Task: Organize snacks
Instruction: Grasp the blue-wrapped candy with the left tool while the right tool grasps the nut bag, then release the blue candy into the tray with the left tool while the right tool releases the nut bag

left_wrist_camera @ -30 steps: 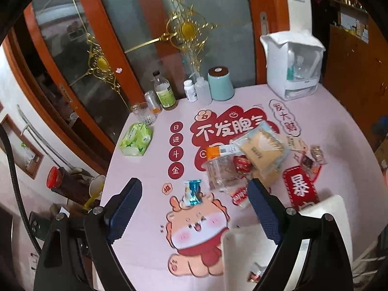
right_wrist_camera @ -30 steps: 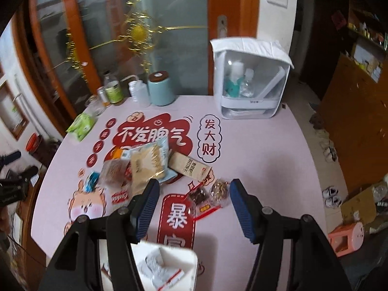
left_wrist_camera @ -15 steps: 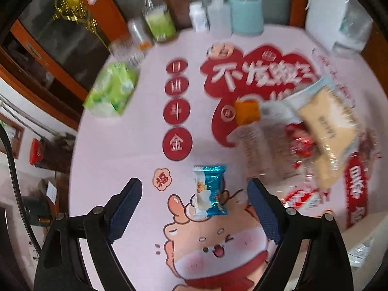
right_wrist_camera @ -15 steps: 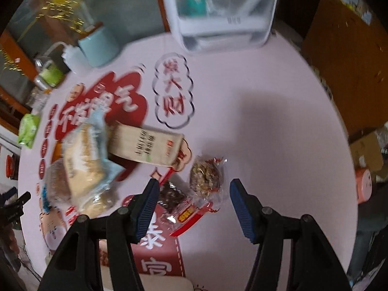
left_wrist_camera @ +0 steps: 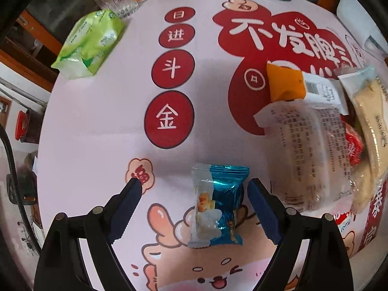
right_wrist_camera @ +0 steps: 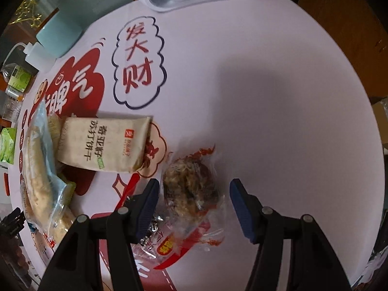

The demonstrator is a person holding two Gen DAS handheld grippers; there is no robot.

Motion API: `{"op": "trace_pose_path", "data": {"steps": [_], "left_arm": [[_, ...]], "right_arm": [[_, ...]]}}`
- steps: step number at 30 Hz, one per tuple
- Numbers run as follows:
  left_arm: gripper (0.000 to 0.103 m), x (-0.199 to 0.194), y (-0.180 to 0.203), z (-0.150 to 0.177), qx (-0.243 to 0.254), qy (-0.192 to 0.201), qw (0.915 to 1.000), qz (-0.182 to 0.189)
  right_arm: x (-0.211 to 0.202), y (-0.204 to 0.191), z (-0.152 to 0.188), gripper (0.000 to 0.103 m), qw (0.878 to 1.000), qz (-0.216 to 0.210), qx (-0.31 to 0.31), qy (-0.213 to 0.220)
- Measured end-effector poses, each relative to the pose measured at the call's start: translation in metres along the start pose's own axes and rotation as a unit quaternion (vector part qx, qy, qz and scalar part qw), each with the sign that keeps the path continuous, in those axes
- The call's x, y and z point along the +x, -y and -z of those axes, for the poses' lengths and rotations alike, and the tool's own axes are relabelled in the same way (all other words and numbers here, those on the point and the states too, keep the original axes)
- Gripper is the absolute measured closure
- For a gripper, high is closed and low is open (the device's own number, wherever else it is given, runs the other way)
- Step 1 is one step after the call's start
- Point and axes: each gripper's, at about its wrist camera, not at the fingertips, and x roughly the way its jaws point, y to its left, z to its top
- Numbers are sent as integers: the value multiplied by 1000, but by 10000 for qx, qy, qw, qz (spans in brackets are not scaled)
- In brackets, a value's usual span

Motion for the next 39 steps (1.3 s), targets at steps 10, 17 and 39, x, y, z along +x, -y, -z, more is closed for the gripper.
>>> {"op": "trace_pose_path", "data": {"steps": [10, 17, 39], "left_arm": [[17, 18, -8, -2, -266, -104, 9994, 183], [28, 24, -20, 4, -346, -201, 9982, 438], [78, -80, -5, 35, -341, 510, 9975, 363]], "right_arm": [[-5, -11, -2, 50, 9992, 262, -285, 93], [-10, -11, 10, 56, 9986, 281, -422, 170], [-99, 14, 70, 57, 9936, -376, -577, 900]]}}
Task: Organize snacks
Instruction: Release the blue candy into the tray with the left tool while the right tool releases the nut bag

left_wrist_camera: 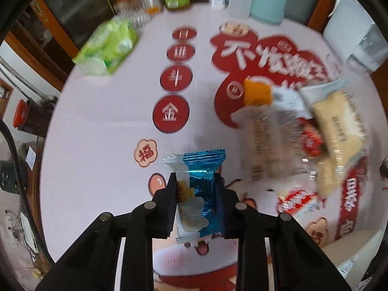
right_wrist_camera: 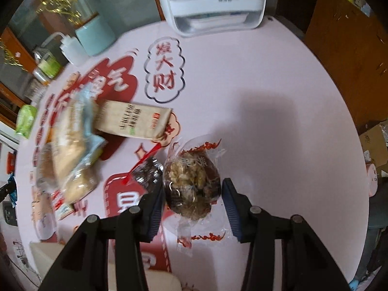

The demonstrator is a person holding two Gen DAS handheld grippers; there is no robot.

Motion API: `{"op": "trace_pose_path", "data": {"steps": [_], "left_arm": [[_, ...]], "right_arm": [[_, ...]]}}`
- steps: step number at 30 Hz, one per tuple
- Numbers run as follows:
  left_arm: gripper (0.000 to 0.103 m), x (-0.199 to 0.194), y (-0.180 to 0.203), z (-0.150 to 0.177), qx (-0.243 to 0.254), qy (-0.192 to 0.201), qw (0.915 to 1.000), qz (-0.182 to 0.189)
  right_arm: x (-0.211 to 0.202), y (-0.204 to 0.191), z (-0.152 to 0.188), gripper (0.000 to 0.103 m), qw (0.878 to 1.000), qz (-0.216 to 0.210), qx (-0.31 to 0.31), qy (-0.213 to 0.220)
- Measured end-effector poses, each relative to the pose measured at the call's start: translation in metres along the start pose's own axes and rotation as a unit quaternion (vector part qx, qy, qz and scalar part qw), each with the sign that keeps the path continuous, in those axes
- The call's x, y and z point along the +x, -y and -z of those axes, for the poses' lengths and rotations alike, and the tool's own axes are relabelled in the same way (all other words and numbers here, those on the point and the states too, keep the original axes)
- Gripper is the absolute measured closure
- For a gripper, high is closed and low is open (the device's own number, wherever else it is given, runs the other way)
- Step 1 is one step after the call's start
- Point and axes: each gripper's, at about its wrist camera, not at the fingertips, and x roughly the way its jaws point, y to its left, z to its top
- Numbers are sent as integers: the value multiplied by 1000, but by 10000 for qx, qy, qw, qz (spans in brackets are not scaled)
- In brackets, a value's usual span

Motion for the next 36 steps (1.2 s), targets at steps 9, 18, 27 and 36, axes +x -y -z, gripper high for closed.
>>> {"op": "trace_pose_path", "data": {"steps": [9, 18, 27, 36], "left_arm": [[78, -124, 45, 62, 491, 811, 9947, 401], [77, -181, 115, 166, 1012, 1086, 9864, 706], [77, -179, 152, 218, 1619, 1152, 9777, 674], [77, -165, 140, 226, 1865, 1038, 9752, 588]], "right_arm": [[-100, -34, 59, 57, 9950, -567, -591, 571], [-177, -74, 140, 57, 9803, -1063, -1408, 884], [-180, -91, 187, 56, 9877, -678, -1245, 656], [-167, -107, 213, 56, 9961, -374, -656, 445]]}}
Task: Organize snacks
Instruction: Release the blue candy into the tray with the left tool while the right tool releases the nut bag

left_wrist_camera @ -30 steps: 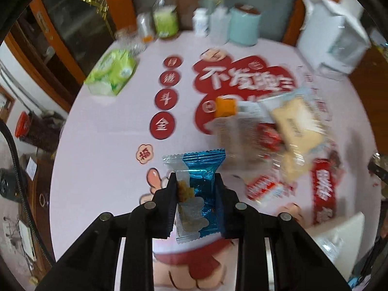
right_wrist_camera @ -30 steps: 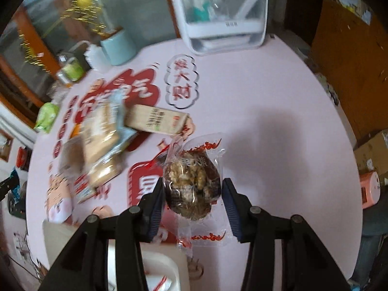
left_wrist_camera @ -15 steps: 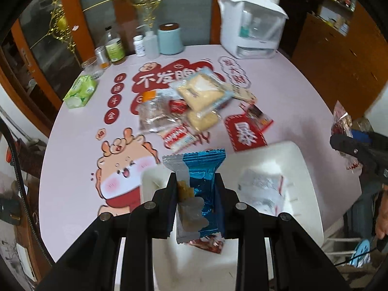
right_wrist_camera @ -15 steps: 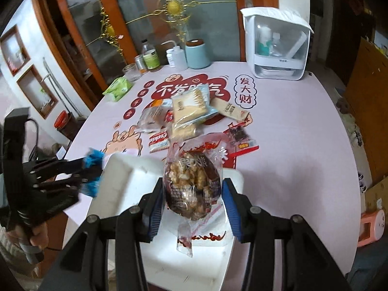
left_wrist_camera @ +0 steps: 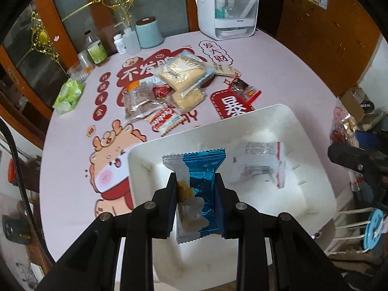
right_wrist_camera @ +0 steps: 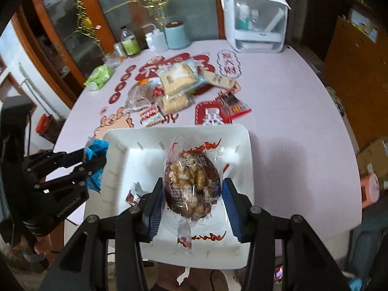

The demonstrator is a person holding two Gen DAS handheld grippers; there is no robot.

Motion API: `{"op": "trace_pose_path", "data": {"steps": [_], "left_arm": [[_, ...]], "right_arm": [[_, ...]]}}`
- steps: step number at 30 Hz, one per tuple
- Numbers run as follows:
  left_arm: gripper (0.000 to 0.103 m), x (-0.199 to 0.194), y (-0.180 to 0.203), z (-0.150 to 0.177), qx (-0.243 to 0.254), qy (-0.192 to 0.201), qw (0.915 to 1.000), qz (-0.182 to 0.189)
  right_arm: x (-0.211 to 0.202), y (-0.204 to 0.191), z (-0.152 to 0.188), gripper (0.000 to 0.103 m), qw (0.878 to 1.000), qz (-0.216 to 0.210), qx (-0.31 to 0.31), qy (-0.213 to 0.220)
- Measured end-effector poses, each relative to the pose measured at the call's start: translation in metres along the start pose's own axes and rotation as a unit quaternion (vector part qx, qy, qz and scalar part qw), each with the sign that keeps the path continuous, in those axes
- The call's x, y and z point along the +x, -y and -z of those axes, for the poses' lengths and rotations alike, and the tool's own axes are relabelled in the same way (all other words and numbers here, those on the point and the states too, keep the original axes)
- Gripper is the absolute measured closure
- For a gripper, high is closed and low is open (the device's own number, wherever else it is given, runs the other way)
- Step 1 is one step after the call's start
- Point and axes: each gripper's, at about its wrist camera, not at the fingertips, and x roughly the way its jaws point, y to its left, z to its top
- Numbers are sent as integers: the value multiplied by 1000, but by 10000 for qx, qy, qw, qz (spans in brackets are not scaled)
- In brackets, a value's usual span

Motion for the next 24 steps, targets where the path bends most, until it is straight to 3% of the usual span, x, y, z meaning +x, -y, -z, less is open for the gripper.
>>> {"op": "trace_pose_path", "data": {"steps": [9, 10, 12, 13, 14, 24], "left_arm": [[76, 3, 7, 11, 522, 31, 9985, 148], [71, 3, 8, 12, 564, 31, 9983, 156], [47, 1, 9, 15, 626, 83, 9979, 172], [27, -1, 9, 16, 656, 147, 9976, 185], [20, -4, 9, 18, 668, 211, 9974, 185], [20, -18, 1, 21, 772, 458, 9956, 269]], "right_arm": [[-1, -13, 19, 55, 9992, 246, 308, -22], [-4, -16, 21, 55, 9991, 291, 314, 21], [-9, -21, 25, 49, 9987, 394, 299, 80], [-11, -23, 26, 45, 9985, 434, 301, 112], [-15, -25, 27, 44, 9982, 493, 310, 170], [-34, -32, 40, 44, 9947, 737, 574, 420]]}}
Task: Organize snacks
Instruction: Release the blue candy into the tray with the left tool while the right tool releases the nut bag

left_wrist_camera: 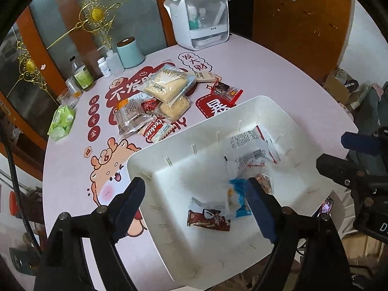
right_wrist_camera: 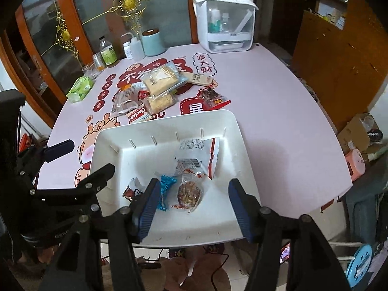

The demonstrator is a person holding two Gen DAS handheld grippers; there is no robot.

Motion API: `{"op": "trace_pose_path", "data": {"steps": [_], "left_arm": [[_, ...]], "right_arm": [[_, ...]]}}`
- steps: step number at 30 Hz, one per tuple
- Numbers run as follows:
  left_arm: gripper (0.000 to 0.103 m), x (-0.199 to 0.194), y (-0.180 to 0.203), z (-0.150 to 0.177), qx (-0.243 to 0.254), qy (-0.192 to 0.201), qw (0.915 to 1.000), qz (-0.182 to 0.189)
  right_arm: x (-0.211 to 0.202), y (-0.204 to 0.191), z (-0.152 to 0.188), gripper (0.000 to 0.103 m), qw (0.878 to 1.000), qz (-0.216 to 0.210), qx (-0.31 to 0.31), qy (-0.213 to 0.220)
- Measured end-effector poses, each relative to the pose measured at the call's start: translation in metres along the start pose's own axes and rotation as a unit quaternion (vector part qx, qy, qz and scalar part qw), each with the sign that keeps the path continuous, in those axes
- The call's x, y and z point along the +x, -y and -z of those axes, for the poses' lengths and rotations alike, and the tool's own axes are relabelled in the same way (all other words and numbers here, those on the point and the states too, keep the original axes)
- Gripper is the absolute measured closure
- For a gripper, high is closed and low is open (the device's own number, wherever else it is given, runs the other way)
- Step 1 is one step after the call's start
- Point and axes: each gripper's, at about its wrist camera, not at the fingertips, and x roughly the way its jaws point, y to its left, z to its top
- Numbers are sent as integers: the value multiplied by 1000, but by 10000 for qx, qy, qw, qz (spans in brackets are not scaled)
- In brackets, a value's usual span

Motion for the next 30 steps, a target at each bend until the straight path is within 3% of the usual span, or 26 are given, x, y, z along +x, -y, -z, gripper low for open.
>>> {"op": "trace_pose_path", "data": {"steps": [20, 30], "left_arm": [[20, -38, -17, 0, -217, 689, 9974, 87], [19, -60, -33, -23, -491, 1126, 9924, 30]], "right_arm": [[-37, -12, 5, 44, 9983, 88, 208, 537], [-60, 0, -27, 44, 9959, 46, 184, 883]]}}
